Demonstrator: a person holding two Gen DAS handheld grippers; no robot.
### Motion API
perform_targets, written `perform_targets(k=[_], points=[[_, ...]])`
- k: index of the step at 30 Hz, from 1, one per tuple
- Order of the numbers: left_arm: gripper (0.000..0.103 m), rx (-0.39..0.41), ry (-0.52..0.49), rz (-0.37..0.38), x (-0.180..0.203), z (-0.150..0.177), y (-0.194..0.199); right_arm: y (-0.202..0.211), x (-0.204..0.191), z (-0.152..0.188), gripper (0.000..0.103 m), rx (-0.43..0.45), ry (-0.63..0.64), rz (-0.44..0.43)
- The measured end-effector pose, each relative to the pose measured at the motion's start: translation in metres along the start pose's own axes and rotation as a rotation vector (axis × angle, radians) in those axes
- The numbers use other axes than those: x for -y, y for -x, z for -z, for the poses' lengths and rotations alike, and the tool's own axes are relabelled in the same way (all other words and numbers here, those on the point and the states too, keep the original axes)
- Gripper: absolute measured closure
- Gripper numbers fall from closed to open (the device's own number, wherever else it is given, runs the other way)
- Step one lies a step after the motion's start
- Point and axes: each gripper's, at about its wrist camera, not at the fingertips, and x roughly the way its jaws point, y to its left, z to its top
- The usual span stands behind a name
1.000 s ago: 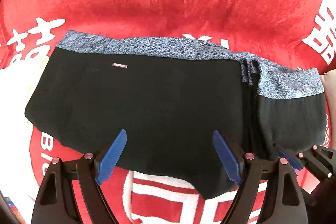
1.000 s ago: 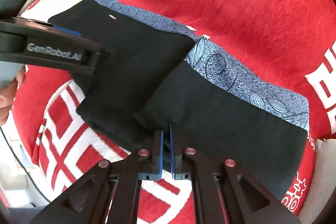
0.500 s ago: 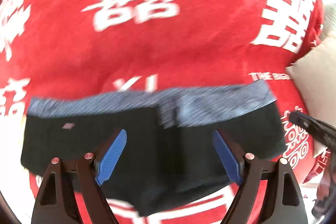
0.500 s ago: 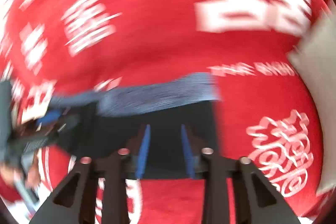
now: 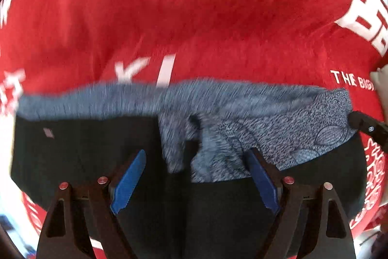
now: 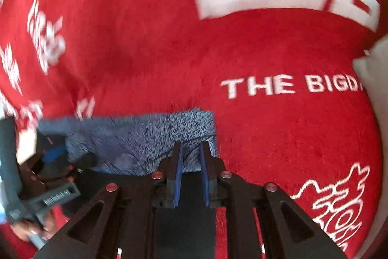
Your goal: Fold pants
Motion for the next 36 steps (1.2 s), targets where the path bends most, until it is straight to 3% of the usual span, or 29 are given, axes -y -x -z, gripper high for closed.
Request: perform_targets(k=[9,17,20,25,29,36], points=[[0.016,0.026,0.036,-0.001,-0.003,0.016,0.007,0.031,-0.008,0.010,0.087,-0.027,0.037,-0.019],[0.016,0.030,0.059,-0.035,-0.019,-0.001,0.008,0.038,-0.031,0.036,0.059,-0.054,0.076,-0.050],[0.008,0.047,0.036,-0.068,-0.019,-0.005,0.002,0.021,-0.034,0.037,0.058,-0.072,0.095,-0.020],[0.008,0.038,0.077,-0.073,-0.025,-0.006,0.013,0.003,-0.033,0.036,0.054,-0.089,0.102,0.000],[0.008,0.052,0.098,-0.087,-0.035,-0.004,0.035,0.005,-0.032,0.037,0.048,-0.084,0.114,-0.015],[0.008,0.043,0.052,-0.143,-0.029,0.025,0.055,0.021,-0.035,0.042,0.047,-0.063,0.097,-0.045]])
